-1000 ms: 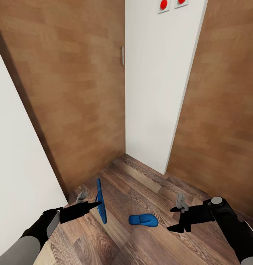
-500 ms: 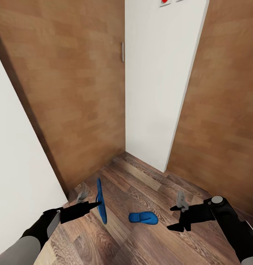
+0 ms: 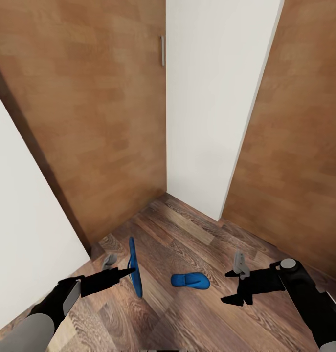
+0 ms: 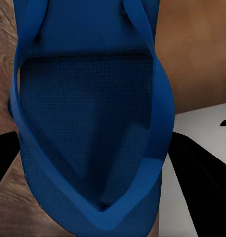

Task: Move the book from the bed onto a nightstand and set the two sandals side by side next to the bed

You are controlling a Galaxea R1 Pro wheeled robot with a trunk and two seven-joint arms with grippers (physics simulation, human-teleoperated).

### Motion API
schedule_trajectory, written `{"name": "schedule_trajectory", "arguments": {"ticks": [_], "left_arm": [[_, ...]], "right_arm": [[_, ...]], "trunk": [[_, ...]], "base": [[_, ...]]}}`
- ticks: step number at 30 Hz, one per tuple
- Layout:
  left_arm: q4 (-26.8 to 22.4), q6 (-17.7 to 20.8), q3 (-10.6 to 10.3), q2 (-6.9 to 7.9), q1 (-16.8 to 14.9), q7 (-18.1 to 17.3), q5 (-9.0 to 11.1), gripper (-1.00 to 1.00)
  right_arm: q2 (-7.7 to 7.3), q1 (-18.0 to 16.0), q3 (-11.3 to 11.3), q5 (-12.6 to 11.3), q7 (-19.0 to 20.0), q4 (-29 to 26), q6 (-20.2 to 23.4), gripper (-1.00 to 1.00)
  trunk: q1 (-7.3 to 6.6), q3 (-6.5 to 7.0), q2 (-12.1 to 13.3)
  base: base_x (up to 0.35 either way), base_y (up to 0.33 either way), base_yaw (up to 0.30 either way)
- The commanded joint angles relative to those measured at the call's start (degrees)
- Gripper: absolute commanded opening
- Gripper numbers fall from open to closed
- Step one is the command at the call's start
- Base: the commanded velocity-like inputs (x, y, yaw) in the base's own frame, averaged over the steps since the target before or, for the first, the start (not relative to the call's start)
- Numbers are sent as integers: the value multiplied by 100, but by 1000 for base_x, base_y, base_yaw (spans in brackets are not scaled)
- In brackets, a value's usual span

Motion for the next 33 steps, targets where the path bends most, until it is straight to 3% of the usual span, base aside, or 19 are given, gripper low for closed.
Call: {"name": "schedule_trajectory", "arguments": {"ticks": [1, 8, 13, 17, 18, 19, 21, 22, 23, 24, 25, 26, 29, 33], "left_arm": [[0, 54, 11, 0, -3, -14, 30, -100], [0, 54, 7, -14, -3, -12, 30, -100], [0, 54, 6, -17, -3, -12, 30, -100], [0, 54, 6, -18, -3, -12, 30, -100], [0, 52, 6, -18, -3, -12, 30, -100], [0, 50, 6, -18, -3, -4, 30, -100], [0, 47, 1, -18, -3, 71, 30, -100], [0, 46, 0, -20, -3, 124, 30, -100], [0, 46, -1, -28, -3, 193, 33, -100], [0, 45, -2, -42, -3, 220, 35, -100], [0, 45, -2, -49, -3, 230, 35, -100], [2, 45, -2, -76, -3, 249, 34, -100], [0, 45, -7, -100, -3, 262, 25, -100], [0, 45, -10, -108, -3, 261, 22, -100]], "right_arm": [[2, -3, -6, 25, 31, -7, 55, 100], [2, -3, 14, 33, 4, -7, 51, 100], [2, -3, 237, 43, -23, -11, 50, 100], [58, -3, 348, 308, -84, 6, 56, 100], [124, -3, 405, 554, -185, 20, 70, 100], [248, -3, 501, 1090, -417, 39, 90, 100], [541, -3, 588, 1908, -766, 57, 108, 100], [736, -3, 615, 2294, -886, 67, 116, 100], [1085, -3, 637, 2834, -976, 66, 127, 100], [1285, -3, 646, 3143, -1013, 65, 131, 100], [1367, -3, 649, 3293, -1026, 65, 132, 100], [1545, -3, 656, 3705, -1049, 53, 139, 100], [1697, -3, 661, 4120, -1065, -32, 151, 100], [1739, -3, 662, 4243, -1047, -629, 207, 100]], "trunk": [[1, -28, -4], [19, -183, -13], [32, -294, -20], [42, -382, -25], [45, -404, -27], [47, -426, -28], [53, -471, -31], [55, -493, -32], [58, -515, -33], [60, -537, -35], [63, -559, -36], [65, -582, -37], [73, -648, -41], [73, -648, -41]], "base": [[0, 0, 0], [0, 0, 0], [0, 0, 0], [0, 0, 0], [0, 0, 0], [0, 0, 0], [0, 0, 0], [0, 0, 0], [0, 0, 0], [0, 0, 0], [0, 0, 0], [0, 0, 0], [0, 0, 0], [0, 0, 0]]}}
